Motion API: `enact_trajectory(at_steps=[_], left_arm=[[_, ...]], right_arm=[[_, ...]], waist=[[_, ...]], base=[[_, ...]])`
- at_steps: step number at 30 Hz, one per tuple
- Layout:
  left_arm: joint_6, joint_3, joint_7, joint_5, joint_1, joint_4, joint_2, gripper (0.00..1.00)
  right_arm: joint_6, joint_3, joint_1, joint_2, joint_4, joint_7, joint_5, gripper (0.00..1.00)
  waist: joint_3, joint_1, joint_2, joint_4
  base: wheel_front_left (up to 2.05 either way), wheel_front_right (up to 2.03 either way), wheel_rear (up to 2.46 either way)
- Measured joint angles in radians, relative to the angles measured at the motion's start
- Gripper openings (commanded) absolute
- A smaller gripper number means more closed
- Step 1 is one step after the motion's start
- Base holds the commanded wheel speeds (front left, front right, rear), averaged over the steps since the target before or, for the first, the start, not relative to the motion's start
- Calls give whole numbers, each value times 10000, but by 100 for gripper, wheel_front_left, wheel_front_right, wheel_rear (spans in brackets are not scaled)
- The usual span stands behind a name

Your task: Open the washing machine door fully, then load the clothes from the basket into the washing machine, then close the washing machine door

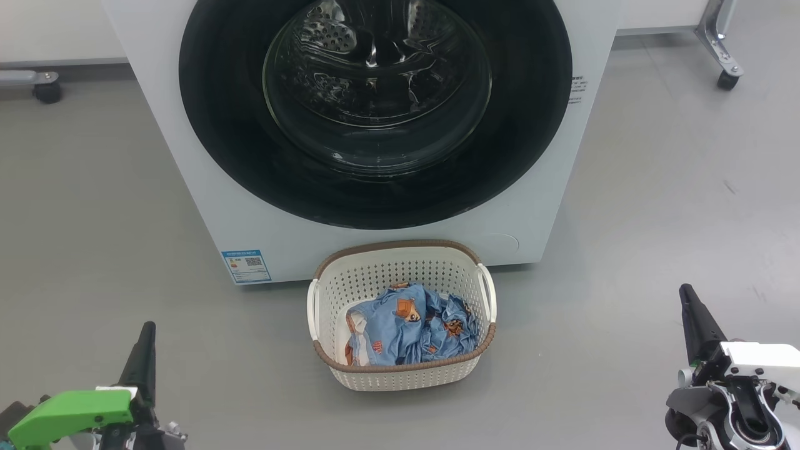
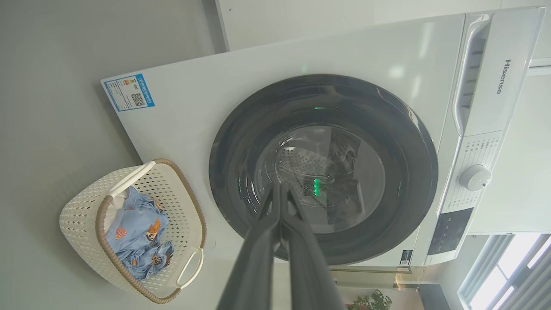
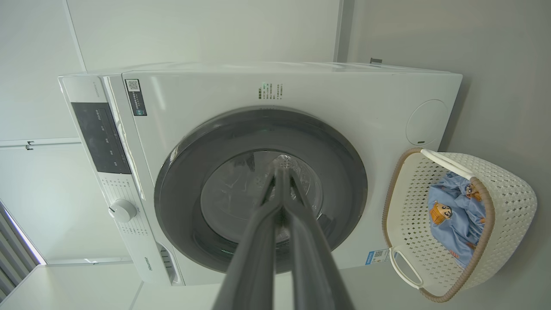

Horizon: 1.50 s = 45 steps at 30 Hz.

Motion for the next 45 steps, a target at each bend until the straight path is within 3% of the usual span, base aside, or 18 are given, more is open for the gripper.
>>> enact_trajectory(at_steps=[45], left_arm=[[0, 29, 13, 2, 0, 0, -15, 0]], right_arm=[[0, -25, 0, 35, 0, 54, -13, 0]], waist=[[0, 0, 0, 0]], base=[[0, 0, 0]])
